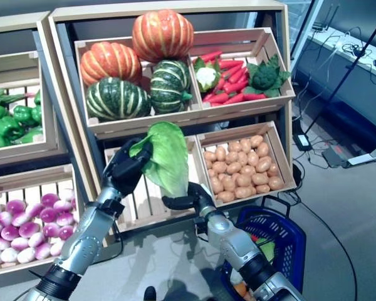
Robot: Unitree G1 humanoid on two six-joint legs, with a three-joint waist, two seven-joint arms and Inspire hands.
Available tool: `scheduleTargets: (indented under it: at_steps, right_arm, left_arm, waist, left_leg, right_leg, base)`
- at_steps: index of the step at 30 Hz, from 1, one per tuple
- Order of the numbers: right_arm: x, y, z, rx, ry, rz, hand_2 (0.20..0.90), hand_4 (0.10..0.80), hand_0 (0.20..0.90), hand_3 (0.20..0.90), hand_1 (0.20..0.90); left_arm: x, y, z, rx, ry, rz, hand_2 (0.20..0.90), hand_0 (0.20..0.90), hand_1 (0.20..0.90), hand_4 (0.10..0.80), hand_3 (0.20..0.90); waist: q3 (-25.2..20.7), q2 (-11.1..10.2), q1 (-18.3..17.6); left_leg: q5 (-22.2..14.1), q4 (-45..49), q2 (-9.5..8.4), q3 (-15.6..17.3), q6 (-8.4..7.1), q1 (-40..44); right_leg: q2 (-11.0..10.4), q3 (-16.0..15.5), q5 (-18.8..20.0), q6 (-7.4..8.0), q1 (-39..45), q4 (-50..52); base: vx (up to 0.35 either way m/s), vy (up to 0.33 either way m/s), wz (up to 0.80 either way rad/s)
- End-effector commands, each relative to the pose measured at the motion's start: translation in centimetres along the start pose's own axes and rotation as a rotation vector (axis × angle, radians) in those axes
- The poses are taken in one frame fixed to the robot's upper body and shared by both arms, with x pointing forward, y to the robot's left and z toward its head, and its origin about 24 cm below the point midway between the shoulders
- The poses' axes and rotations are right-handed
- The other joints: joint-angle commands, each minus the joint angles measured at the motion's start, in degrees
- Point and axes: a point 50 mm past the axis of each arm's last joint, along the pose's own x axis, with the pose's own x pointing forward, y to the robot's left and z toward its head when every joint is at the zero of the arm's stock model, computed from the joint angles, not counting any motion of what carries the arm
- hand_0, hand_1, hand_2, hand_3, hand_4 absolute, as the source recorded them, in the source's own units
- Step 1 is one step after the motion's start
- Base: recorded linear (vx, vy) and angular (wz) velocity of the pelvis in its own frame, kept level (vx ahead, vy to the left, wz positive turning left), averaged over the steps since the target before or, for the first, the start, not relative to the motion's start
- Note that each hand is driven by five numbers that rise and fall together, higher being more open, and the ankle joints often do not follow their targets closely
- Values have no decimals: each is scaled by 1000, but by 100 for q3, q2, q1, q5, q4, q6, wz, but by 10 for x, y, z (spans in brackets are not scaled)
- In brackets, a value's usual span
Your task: Put vegetables into the basket
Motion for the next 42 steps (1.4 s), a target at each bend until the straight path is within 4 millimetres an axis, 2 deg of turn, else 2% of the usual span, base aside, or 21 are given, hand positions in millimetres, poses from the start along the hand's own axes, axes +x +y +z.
scheduleTargets:
  at_steps: [1,2,3,13,20,27,32,39,41,42]
  right_arm:
    - [7,15,54,83,-230,91,300,400,300,300,300]
    - [3,12,58,108,-256,107,300,400,300,300,300]
    - [1,10,60,116,-267,113,300,400,300,300,300]
    - [-23,-22,79,147,-437,132,300,400,300,300,300]
    - [-45,-52,98,173,-591,30,300,400,300,300,300]
    - [-61,-82,114,328,-731,-87,300,400,300,300,300]
    - [-71,-103,107,481,-774,-221,300,400,300,300,300]
    - [-90,-153,66,698,-789,-613,300,400,300,300,300]
    - [-94,-168,54,741,-769,-701,300,400,300,300,300]
    - [-94,-168,54,741,-770,-701,300,400,300,300,300]
  left_arm:
    - [22,-47,38,-60,-173,-284,300,300,300,400,300]
    - [21,-48,37,-74,-153,-286,300,300,300,400,300]
    - [21,-47,37,-80,-145,-287,900,900,900,800,900]
    - [15,-39,37,-97,-98,-336,900,900,900,800,900]
    - [12,-35,36,-87,-67,-345,900,900,900,800,900]
    - [11,-32,35,-83,-52,-347,900,900,900,800,900]
    - [7,-25,36,-84,-52,-324,900,900,900,800,900]
    - [-5,-9,33,-82,-40,-258,900,900,900,800,900]
    - [-7,-7,33,-90,-33,-248,900,900,900,800,900]
    - [-7,-7,33,-90,-33,-249,900,900,900,800,900]
  waist:
    - [-433,-206,86]
    - [-417,-209,79]
    - [-415,-209,73]
    - [-359,-194,-7]
    - [-350,-184,-121]
    - [-306,-169,-218]
    - [-280,-158,-280]
    - [-133,-151,-391]
    - [-34,-143,-407]
    - [-35,-142,-405]
  left_leg:
    - [-659,12,176,185,-222,325]
    - [-656,12,183,191,-228,316]
    - [-651,12,184,187,-229,316]
    - [-662,12,223,232,-225,308]
    - [-678,12,259,287,-229,325]
    - [-691,12,301,371,-243,323]
    - [-697,12,313,429,-247,308]
    - [-670,12,323,492,-226,200]
    - [-641,12,326,498,-222,124]
    - [-640,12,327,499,-222,121]
  right_leg:
    - [-502,183,175,171,-23,8]
    - [-502,188,179,176,-33,8]
    - [-494,195,178,175,-33,8]
    - [-455,239,169,191,-65,8]
    - [-410,284,154,205,-73,8]
    - [-376,344,155,207,-117,8]
    - [-353,381,157,211,-149,8]
    - [-260,444,169,178,-261,21]
    - [-232,451,162,164,-349,77]
    - [-232,452,159,163,-354,82]
  base:
    - [0,0,0]
    - [0,0,0]
    - [0,0,0]
    - [-5,0,-2]
    - [-5,-2,-3]
    - [-14,-10,-6]
    - [-2,-5,-6]
    - [10,-14,-5]
    - [-24,-29,-14]
    - [-55,-30,-11]
